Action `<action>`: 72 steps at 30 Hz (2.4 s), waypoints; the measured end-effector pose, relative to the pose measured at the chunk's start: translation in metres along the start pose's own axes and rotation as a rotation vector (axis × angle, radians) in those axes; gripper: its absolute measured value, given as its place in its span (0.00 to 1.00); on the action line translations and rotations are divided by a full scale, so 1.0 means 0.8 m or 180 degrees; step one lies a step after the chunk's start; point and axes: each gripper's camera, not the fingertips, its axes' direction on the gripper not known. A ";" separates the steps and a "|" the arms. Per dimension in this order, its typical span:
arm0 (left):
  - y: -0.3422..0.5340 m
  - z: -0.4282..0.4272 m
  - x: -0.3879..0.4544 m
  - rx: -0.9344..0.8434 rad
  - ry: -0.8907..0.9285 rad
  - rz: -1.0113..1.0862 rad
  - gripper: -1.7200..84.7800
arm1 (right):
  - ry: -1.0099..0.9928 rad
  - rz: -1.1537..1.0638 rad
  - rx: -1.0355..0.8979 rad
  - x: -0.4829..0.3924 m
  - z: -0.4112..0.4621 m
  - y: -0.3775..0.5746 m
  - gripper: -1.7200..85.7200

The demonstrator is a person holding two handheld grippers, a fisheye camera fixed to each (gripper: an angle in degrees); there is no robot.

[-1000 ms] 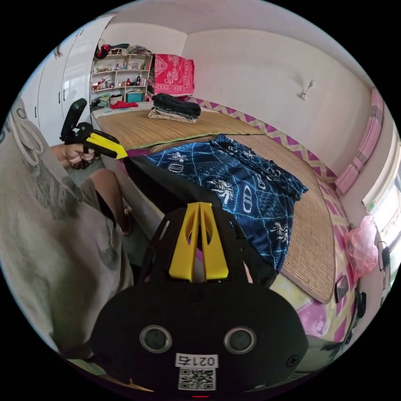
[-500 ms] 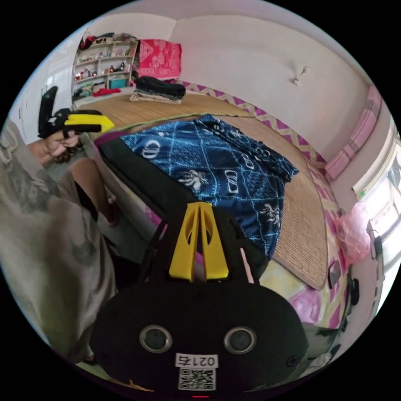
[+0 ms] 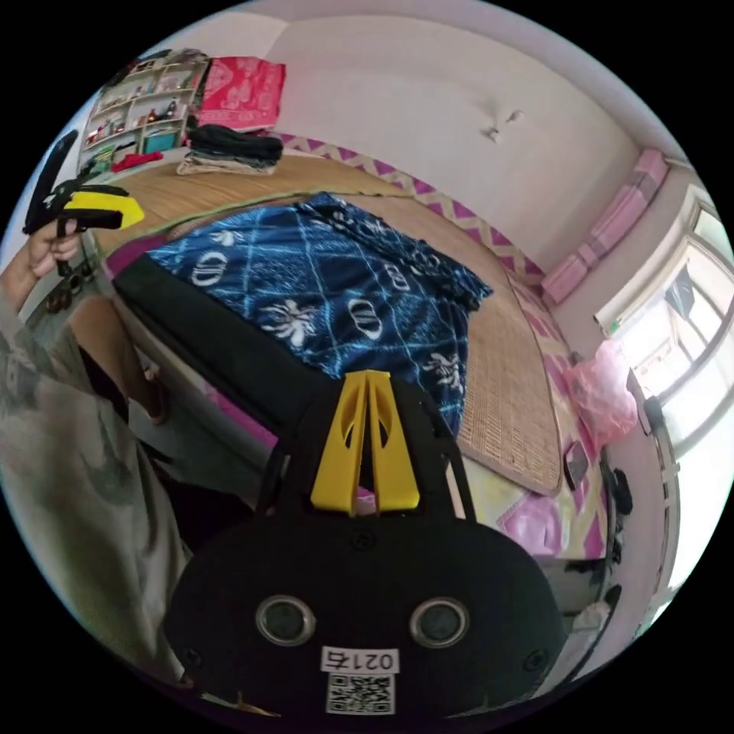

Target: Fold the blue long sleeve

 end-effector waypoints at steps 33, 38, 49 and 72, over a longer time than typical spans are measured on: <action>0.302 0.334 -0.314 0.0572 0.2460 -0.2086 0.01 | -0.0889 -0.1470 0.0231 -0.203 0.410 -0.316 0.12; 0.322 0.369 -0.315 0.0524 0.2525 -0.2023 0.01 | -0.0627 -0.1678 -0.0040 -0.259 0.496 -0.300 0.07; 0.359 0.411 -0.296 0.0632 0.2266 -0.2068 0.01 | -0.1128 0.1301 0.1271 0.118 0.402 -0.085 0.03; 0.143 0.508 -0.182 -0.0110 0.2167 -0.1497 0.01 | -0.1497 0.3657 0.1532 0.450 0.548 0.665 0.03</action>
